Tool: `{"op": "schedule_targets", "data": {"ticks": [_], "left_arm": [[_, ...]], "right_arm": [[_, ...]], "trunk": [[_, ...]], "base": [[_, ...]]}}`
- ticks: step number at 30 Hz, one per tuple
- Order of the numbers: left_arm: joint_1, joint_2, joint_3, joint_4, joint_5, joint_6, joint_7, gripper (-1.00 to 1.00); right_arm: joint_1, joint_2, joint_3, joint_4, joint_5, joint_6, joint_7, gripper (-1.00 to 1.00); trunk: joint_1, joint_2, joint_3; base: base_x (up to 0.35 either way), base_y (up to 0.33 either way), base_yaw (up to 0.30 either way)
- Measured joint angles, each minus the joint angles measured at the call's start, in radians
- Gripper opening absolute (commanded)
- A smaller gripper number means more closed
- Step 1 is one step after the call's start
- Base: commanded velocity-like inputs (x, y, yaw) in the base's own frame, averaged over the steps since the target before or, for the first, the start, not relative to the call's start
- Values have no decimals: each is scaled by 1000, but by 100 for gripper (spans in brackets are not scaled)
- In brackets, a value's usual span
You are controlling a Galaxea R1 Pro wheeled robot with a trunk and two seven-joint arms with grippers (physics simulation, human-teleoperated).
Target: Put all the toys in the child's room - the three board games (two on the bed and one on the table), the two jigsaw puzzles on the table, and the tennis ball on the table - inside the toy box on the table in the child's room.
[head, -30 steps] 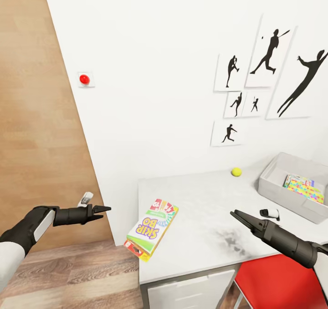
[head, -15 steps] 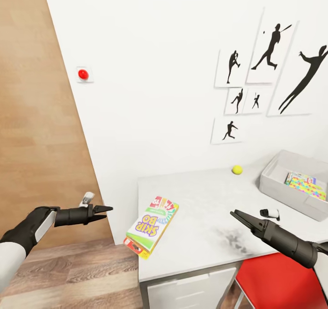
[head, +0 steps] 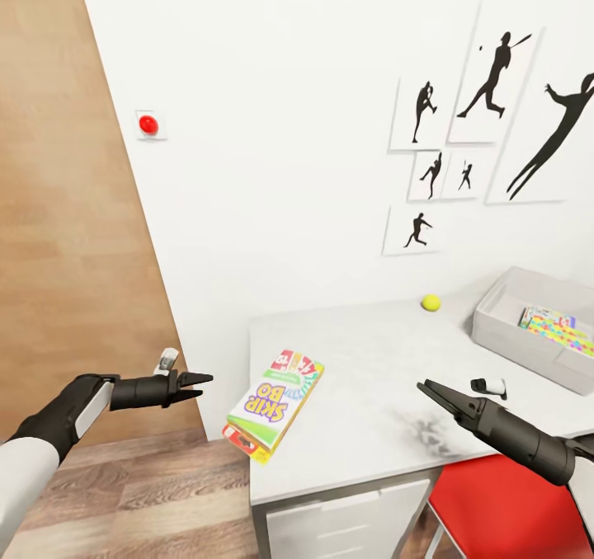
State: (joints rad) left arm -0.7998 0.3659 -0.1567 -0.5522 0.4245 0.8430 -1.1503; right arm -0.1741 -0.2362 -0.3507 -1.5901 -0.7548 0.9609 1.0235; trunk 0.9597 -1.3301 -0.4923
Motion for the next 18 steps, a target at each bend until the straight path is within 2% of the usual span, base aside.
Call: {"op": "schedule_targets", "data": {"ticks": [7, 13, 18], "left_arm": [[0, -5, -1, 2, 0, 10, -1, 100], [0, -24, -2, 51, -2, 10, -1, 100], [1, -28, -2, 74, -3, 8, -1, 100]], "right_arm": [[0, 0, 0, 0, 0, 0, 0, 100], [0, 0, -4, 1, -3, 0, 0, 100], [0, 0, -9, 1, -4, 0, 0, 100]], "trunk": [[27, -49, -22], [50, -91, -41], [69, -126, -56]], "base": [[0, 0, 0], [0, 0, 0], [0, 0, 0]]}}
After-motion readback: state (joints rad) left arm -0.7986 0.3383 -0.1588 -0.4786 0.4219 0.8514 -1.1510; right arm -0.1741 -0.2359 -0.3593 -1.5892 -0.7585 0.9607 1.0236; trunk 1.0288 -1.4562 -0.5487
